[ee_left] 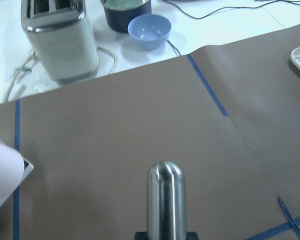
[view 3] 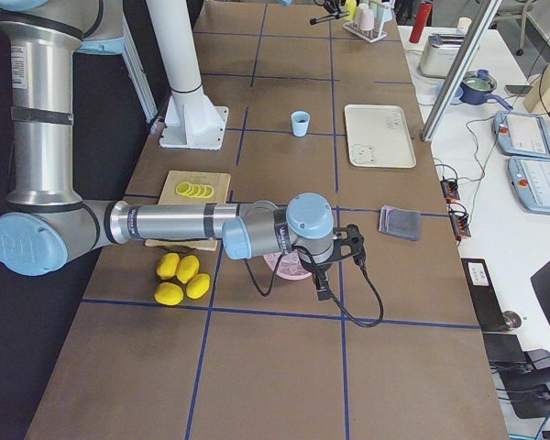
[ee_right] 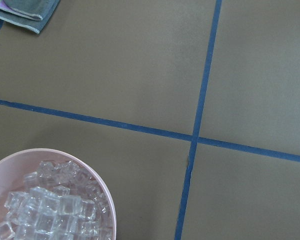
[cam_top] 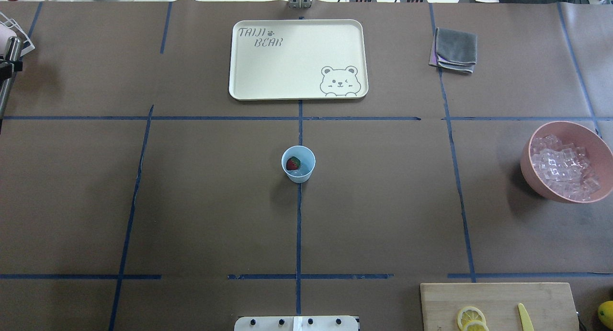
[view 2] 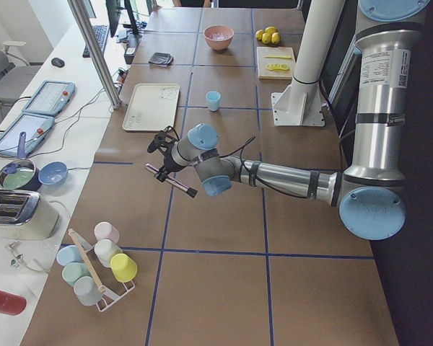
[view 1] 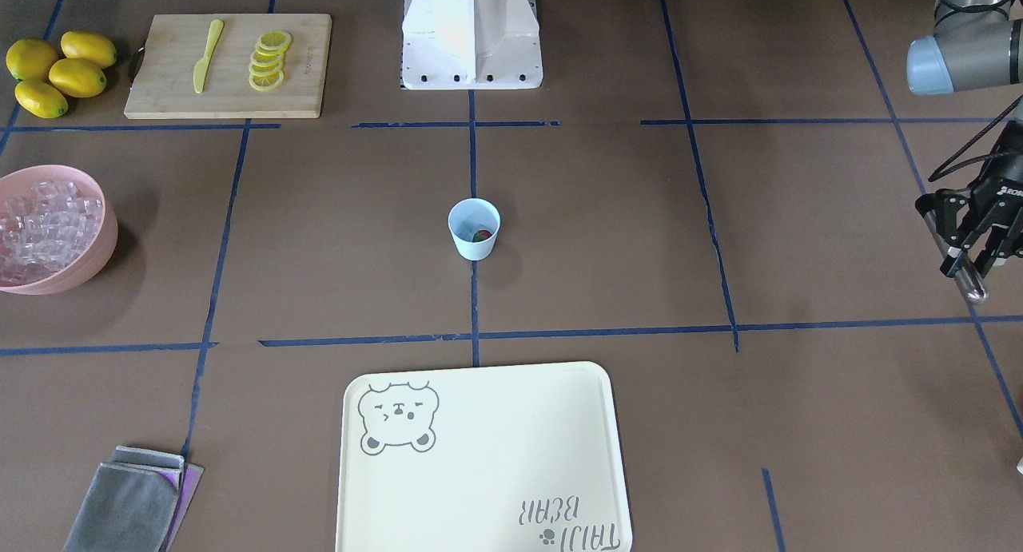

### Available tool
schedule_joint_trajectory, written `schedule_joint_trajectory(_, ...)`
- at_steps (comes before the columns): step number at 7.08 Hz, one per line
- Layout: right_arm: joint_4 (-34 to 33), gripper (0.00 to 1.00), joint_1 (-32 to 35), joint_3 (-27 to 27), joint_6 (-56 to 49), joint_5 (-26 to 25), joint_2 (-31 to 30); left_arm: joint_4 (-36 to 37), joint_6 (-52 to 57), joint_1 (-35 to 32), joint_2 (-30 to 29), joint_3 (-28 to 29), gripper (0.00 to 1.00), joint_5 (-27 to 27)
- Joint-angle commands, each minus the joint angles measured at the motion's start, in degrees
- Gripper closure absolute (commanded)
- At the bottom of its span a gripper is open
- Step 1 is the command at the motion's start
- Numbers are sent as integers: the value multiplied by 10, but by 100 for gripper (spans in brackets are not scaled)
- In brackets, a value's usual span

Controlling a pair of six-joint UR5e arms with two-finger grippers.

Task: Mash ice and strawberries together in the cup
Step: 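Lower the left gripper onto the steel rod and grasp it, then lift the steel rod upright with the left gripper and carry it over the cup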

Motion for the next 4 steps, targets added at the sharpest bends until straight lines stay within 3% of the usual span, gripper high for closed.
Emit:
schedule_joint_trajectory(1,-2,1,0,-1,0,2,-1,-8,-47,16,-56,-32,100,13)
schedule_joint_trajectory(3,-4,1,0,-3,0,3,-2,-16,-75,115,-142,-31,100,18)
schedule_joint_trajectory(4,-4,1,0,-4,0,4,-2,-33,-95,129,-173,-32,100,18)
